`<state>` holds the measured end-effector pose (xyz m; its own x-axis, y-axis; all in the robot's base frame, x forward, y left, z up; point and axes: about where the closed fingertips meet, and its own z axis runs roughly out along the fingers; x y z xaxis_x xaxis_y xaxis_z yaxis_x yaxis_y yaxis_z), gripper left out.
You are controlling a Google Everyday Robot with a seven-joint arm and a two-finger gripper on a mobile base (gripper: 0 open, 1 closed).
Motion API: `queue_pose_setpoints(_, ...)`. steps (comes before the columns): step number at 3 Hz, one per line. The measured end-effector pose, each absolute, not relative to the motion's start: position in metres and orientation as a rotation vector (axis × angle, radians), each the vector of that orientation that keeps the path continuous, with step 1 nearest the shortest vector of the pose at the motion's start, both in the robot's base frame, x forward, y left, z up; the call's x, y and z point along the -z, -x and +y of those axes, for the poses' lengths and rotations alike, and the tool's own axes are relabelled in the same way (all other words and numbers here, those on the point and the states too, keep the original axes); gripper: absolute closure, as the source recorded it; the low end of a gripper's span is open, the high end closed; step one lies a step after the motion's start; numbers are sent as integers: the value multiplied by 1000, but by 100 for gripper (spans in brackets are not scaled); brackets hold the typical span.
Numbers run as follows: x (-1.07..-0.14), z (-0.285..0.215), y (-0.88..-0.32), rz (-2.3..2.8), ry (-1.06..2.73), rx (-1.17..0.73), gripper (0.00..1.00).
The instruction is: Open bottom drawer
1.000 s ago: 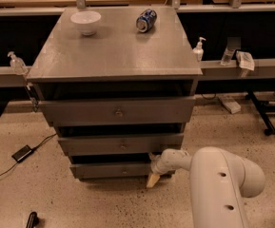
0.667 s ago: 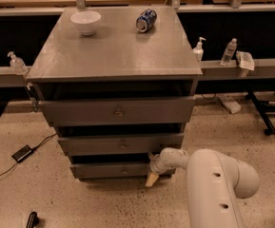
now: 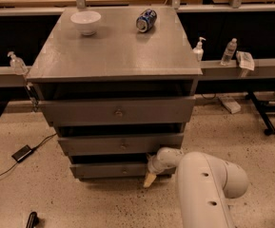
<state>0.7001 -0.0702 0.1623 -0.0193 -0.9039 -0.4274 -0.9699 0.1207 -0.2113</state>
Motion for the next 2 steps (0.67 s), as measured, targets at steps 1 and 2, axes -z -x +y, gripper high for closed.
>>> queue_pose_setpoints(1,-157,-68,-700,1955,1816,-199,24)
queue_pose_setpoints(2,-157,-63,-694,1945,1828,-224,47)
